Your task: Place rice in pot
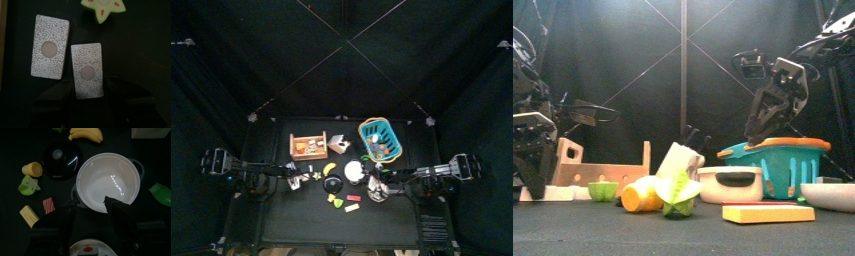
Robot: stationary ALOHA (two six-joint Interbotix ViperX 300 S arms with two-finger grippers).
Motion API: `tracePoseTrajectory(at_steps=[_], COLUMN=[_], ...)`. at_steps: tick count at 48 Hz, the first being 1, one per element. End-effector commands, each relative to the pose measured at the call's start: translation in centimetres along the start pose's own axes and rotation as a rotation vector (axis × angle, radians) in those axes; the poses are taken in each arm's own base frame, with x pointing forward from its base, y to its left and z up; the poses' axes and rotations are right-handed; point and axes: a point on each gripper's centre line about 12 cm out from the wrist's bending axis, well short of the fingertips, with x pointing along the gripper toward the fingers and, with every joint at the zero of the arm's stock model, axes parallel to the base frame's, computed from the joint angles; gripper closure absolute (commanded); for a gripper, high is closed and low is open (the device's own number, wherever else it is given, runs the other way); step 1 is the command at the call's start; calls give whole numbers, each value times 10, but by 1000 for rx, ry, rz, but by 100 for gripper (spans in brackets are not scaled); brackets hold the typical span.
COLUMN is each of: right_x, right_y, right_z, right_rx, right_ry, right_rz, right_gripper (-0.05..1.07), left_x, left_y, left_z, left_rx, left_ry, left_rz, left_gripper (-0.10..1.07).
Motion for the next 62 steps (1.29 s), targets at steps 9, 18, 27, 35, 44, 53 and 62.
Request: tracePoseTrajectory(at_steps=[9,18,27,35,44,53,62], right_x=[-22,-35,-38,-37,-38,-38,-38], right_y=[1,-5,-4,-5,-6,-7,-10], right_z=[10,0,-9,-9,-11,-13,-20], right_rx=[39,58,93,108,108,110,123], right_ry=[-64,-80,-74,-70,-72,-66,-50], right_rz=[31,49,87,90,88,85,79], right_gripper=[19,19,19,19,19,19,19], left_x=[-22,-48,-57,-58,-57,-46,-21], left_y=[-9,-29,-48,-53,-61,-62,-58], left_z=[23,52,69,87,119,160,194], left_rx=[33,95,159,188,223,148,126], left_ry=[-67,-169,-212,-239,-290,-299,-303], left_rz=[-16,-53,-80,-71,-55,-57,-35], left_gripper=[28,28,28,28,28,28,28])
